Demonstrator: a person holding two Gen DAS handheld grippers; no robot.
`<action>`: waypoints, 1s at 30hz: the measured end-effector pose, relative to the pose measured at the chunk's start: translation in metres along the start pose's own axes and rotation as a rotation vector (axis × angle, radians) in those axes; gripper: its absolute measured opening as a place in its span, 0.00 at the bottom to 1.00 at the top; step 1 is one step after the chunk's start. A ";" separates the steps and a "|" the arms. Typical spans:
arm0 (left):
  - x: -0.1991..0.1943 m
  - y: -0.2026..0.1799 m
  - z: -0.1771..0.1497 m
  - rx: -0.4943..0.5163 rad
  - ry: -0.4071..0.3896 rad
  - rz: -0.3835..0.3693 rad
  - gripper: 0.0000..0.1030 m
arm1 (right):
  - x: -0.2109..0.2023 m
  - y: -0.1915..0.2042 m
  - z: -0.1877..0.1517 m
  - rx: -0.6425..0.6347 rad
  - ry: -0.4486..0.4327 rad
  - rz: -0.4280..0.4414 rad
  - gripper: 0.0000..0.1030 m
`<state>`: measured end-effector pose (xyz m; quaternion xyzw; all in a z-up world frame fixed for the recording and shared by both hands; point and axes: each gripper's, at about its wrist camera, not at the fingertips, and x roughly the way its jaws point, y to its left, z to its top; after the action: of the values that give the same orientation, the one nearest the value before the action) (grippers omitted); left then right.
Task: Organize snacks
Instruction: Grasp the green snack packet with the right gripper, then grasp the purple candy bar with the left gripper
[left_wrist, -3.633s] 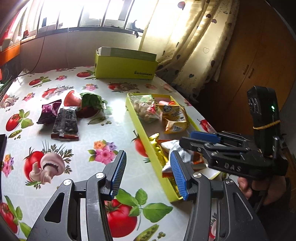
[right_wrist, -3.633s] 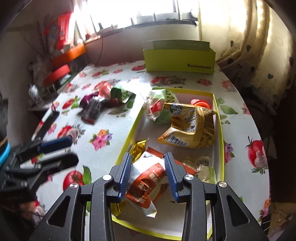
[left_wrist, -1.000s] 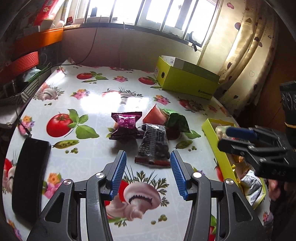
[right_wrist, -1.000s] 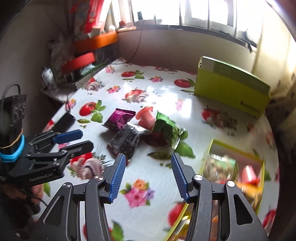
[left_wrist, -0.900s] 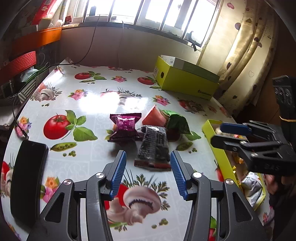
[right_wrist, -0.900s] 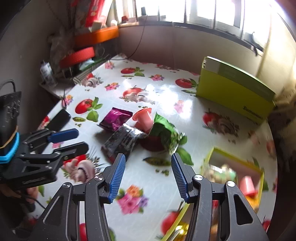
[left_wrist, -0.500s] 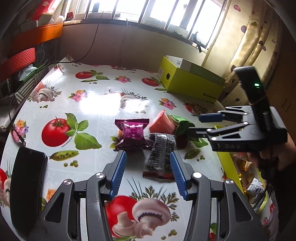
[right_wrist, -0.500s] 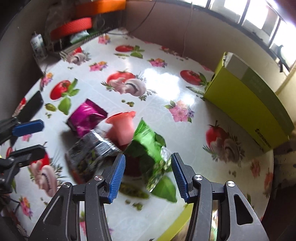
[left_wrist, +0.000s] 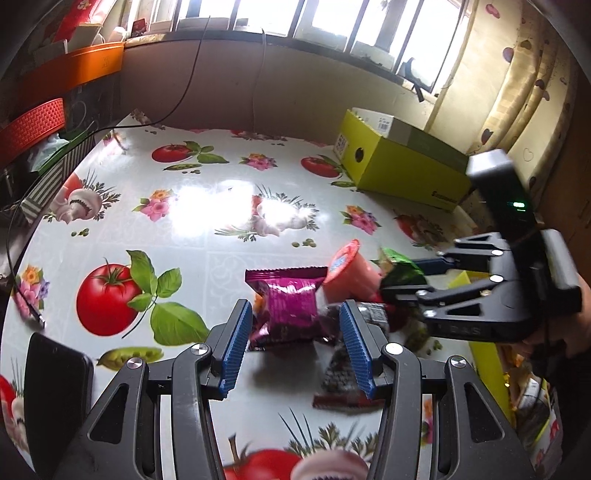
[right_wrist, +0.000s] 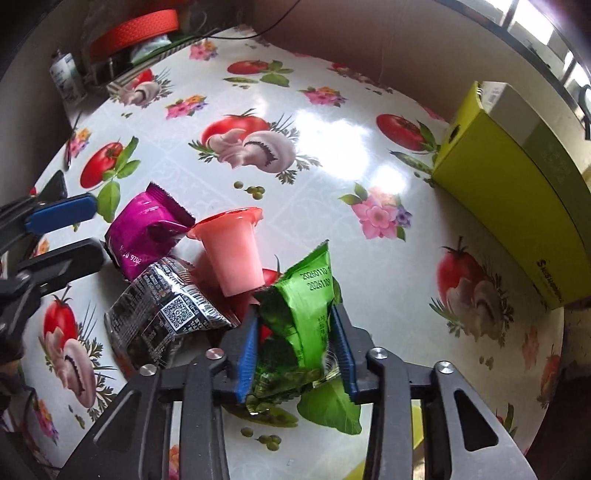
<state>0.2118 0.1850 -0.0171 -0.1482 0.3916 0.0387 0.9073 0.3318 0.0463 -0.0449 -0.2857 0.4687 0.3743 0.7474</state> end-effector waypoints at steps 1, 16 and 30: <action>0.005 0.001 0.001 0.004 0.006 0.009 0.49 | -0.003 -0.001 -0.001 0.010 -0.008 -0.001 0.29; 0.044 -0.001 0.001 0.050 0.056 0.052 0.37 | -0.055 0.011 -0.019 0.046 -0.126 -0.004 0.27; -0.030 -0.023 -0.017 0.042 -0.048 0.053 0.32 | -0.117 0.032 -0.075 0.182 -0.315 0.054 0.27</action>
<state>0.1839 0.1594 -0.0009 -0.1178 0.3741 0.0578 0.9181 0.2363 -0.0283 0.0304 -0.1423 0.3853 0.3903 0.8240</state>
